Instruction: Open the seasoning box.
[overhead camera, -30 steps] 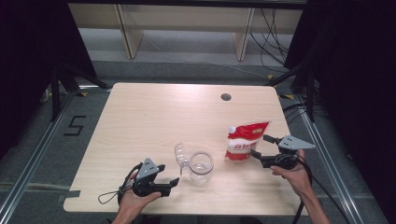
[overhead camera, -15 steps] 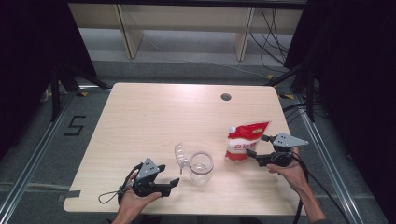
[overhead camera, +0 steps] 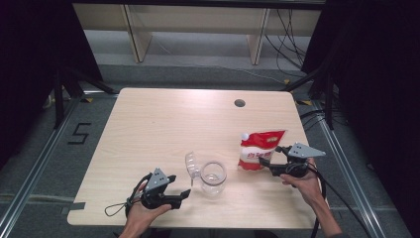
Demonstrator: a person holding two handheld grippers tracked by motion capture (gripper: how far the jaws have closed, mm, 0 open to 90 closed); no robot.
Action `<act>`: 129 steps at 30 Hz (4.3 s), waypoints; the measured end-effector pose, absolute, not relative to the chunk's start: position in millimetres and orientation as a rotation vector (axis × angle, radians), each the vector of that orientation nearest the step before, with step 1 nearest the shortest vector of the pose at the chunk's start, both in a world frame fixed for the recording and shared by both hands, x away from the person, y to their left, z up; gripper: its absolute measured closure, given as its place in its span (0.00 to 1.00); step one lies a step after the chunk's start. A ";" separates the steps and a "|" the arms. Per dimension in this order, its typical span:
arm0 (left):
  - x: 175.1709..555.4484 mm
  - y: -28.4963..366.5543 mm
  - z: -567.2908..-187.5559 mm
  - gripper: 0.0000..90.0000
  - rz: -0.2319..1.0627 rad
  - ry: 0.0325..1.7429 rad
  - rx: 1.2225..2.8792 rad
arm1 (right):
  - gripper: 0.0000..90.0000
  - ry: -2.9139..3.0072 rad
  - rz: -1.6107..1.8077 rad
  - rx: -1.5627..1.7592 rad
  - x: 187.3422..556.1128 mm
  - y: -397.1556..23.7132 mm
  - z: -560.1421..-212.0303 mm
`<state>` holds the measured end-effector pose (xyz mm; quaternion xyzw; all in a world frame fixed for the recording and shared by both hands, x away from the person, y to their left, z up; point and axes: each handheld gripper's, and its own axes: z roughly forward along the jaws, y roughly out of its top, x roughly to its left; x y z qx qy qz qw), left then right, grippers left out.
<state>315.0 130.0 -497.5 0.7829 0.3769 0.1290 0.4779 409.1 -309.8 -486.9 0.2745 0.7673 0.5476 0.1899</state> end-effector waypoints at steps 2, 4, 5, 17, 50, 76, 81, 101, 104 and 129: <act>315.4 130.2 -497.6 0.29 0.312 0.915 1.911 | 0.38 2.135 1.515 0.794 404.8 -308.8 -486.5; 315.4 130.0 -497.7 0.29 0.309 0.917 1.908 | 0.42 2.136 1.504 0.808 398.6 -307.9 -486.1; 315.1 130.2 -497.7 0.29 0.309 0.915 1.911 | 0.43 2.137 1.480 0.800 397.4 -308.4 -485.5; 315.4 130.4 -497.7 0.30 0.307 0.912 1.913 | 0.56 2.112 1.494 0.875 382.4 -304.9 -484.9; 316.2 132.2 -496.5 0.29 0.321 0.905 1.905 | 0.40 2.056 1.432 0.995 362.5 -283.5 -492.8; 317.3 132.6 -497.4 0.28 0.314 0.923 1.906 | 0.36 2.081 1.474 0.896 386.6 -272.9 -508.7; 317.4 132.4 -497.6 0.27 0.313 0.928 1.901 | 0.37 2.042 1.524 0.885 390.1 -270.8 -511.3; 317.5 131.7 -497.3 0.27 0.315 0.929 1.902 | 0.38 2.067 1.557 0.895 394.9 -268.5 -514.5; 317.3 132.0 -497.2 0.27 0.305 0.921 1.905 | 0.39 2.061 1.564 0.902 394.8 -268.1 -514.5; 317.6 131.3 -497.3 0.27 0.319 0.912 1.909 | 0.38 2.047 1.583 0.892 404.2 -267.7 -515.1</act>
